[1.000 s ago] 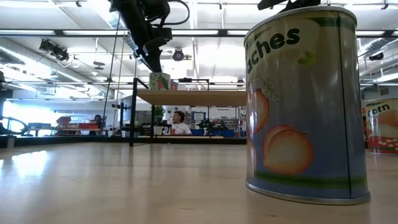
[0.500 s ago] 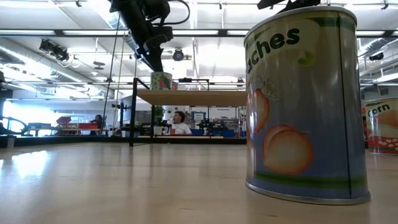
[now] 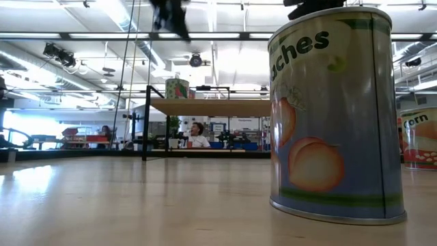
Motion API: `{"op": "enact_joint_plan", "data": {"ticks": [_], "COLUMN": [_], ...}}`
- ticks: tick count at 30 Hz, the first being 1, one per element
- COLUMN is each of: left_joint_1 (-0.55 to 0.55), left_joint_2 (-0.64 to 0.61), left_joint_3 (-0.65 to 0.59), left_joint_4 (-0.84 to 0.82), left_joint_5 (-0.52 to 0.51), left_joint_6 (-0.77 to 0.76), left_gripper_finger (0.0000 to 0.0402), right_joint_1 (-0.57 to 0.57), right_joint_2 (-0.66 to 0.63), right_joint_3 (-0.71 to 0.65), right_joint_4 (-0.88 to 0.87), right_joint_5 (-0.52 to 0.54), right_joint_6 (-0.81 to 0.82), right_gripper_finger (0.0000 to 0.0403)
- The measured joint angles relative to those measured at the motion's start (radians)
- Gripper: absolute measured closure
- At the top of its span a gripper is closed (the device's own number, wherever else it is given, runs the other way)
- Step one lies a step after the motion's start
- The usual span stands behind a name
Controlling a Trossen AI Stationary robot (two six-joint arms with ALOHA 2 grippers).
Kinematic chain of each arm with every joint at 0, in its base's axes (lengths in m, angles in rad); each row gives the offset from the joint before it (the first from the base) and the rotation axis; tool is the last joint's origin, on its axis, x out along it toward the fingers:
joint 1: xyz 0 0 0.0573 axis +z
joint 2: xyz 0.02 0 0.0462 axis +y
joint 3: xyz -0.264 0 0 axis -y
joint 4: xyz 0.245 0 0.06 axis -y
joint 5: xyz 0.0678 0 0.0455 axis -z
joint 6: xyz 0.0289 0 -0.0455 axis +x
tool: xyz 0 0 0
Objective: Pick and place cans onto a shelf
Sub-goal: Put the can of carrots on the shelf
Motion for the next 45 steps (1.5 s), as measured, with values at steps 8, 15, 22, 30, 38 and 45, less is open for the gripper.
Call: {"op": "enact_joint_plan", "data": {"ticks": [8, 15, 22, 30, 38, 45], "left_joint_1": [-0.288, -0.489, -0.573, -0.638, -0.700, -0.741], "left_joint_2": [-0.067, -0.078, -0.084, -0.100, -0.099, -0.099], "left_joint_3": [0.031, 0.019, 0.019, 0.020, 0.019, 0.019], "left_joint_4": [-0.039, -0.062, -0.160, -0.248, -0.330, -0.329], "left_joint_5": [-0.007, -0.080, -0.252, -0.259, -0.277, -0.282], "left_joint_6": [-0.158, -0.304, -0.394, -0.441, -0.468, -0.477], "left_gripper_finger": [0.0389, 0.0388, 0.0388, 0.0361, 0.0281, 0.0221], "right_joint_1": [0.248, 0.429, 0.578, 0.721, 0.799, 0.806], "right_joint_2": [0.121, 0.358, 0.562, 0.693, 0.814, 0.845], "right_joint_3": [0.019, 0.411, 0.610, 0.607, 0.607, 0.589], "right_joint_4": [0.077, -0.590, -1.023, -1.037, -0.995, -0.967], "right_joint_5": [0.005, -0.139, -0.577, -0.880, -0.970, -0.969], "right_joint_6": [0.119, 0.480, 0.828, 1.054, 1.097, 1.096], "right_gripper_finger": [0.0107, 0.0107, 0.0082, 0.0009, 0.0005, 0.0003]}}
